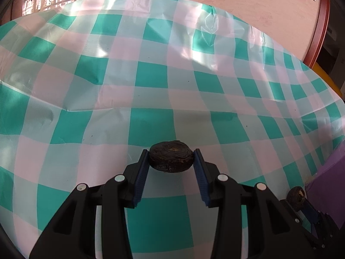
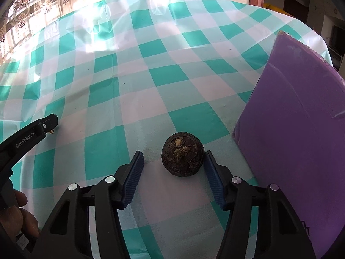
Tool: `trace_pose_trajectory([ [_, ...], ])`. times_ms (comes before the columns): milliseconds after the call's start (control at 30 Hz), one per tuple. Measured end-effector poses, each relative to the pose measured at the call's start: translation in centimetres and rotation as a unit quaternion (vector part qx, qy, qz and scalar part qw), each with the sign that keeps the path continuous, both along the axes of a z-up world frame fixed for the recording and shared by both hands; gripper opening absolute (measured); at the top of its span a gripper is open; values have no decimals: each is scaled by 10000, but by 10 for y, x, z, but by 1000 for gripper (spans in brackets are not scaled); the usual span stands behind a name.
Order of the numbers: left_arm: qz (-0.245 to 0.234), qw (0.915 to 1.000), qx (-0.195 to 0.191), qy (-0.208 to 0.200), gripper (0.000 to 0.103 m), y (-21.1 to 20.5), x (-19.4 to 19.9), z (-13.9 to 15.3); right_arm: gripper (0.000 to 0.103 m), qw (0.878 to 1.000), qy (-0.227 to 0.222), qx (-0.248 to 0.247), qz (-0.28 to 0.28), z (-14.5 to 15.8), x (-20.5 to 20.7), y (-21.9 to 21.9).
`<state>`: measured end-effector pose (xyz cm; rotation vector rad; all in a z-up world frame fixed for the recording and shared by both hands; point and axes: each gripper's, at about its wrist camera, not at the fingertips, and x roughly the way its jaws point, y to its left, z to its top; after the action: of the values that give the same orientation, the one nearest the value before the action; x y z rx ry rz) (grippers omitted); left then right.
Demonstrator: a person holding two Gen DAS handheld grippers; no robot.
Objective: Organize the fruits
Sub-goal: 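Close the left gripper on a dark fruit while the right approaches another, then close the right gripper on the second dark brown fruit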
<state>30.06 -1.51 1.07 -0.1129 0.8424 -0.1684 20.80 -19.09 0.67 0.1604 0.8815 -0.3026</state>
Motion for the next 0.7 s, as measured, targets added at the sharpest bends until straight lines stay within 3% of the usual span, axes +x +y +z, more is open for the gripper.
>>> trace_pose_trajectory([
  [133,3,10000,13,-9,42,0,0,0,40,9998,-58,0,207,1,0,5],
  [700,39,9999,82,-93,42,-3,-4,4,39,9956,-179,-36,918,3,-11,26],
])
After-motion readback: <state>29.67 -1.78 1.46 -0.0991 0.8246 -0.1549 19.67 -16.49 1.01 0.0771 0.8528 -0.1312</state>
